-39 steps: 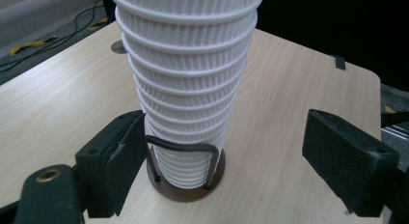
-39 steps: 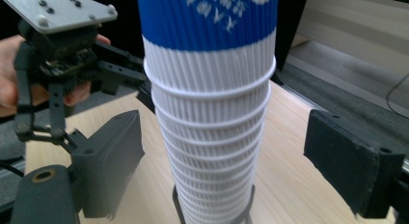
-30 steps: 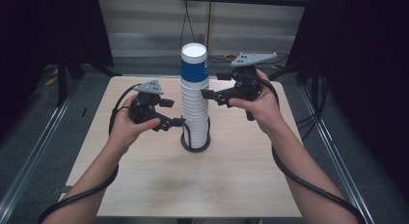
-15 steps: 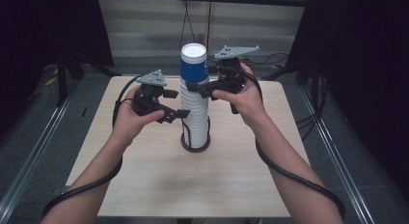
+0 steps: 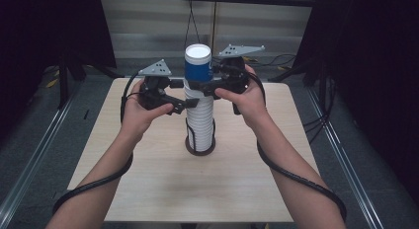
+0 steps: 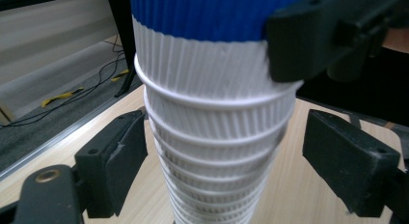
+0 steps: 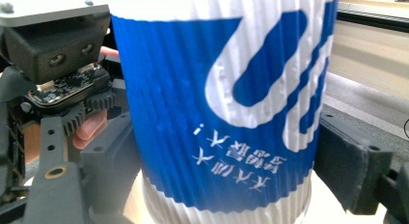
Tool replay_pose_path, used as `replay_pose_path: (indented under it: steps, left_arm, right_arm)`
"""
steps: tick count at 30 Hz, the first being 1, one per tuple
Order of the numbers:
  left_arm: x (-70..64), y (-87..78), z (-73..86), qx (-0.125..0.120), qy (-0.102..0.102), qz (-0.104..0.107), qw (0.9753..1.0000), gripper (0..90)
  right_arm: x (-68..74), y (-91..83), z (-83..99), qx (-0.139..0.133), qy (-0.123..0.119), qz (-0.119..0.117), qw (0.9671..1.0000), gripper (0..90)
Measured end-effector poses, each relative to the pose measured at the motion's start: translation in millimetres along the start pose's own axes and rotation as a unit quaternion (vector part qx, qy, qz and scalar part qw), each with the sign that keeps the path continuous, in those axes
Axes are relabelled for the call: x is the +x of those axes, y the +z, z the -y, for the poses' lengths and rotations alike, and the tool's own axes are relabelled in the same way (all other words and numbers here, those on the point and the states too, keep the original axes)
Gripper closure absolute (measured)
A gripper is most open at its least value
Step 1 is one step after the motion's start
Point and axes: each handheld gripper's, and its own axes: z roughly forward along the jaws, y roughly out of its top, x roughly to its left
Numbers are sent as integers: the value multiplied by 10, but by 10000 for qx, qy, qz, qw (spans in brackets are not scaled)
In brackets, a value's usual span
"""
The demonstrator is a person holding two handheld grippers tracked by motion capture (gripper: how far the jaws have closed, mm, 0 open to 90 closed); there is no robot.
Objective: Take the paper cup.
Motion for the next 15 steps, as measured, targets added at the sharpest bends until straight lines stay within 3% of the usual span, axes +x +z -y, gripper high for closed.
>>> replay_pose_path:
  steps: [6,15]
  left_arm:
    - [1,70,-20,-208,-40,4,9998,151]
    - [-4,124,-5,-239,-83,-14,9997,140]
  right_arm:
    - [-1,-2,7,-19,10,5,10000,170]
    - [4,-16,7,-6,3,7,10000,172]
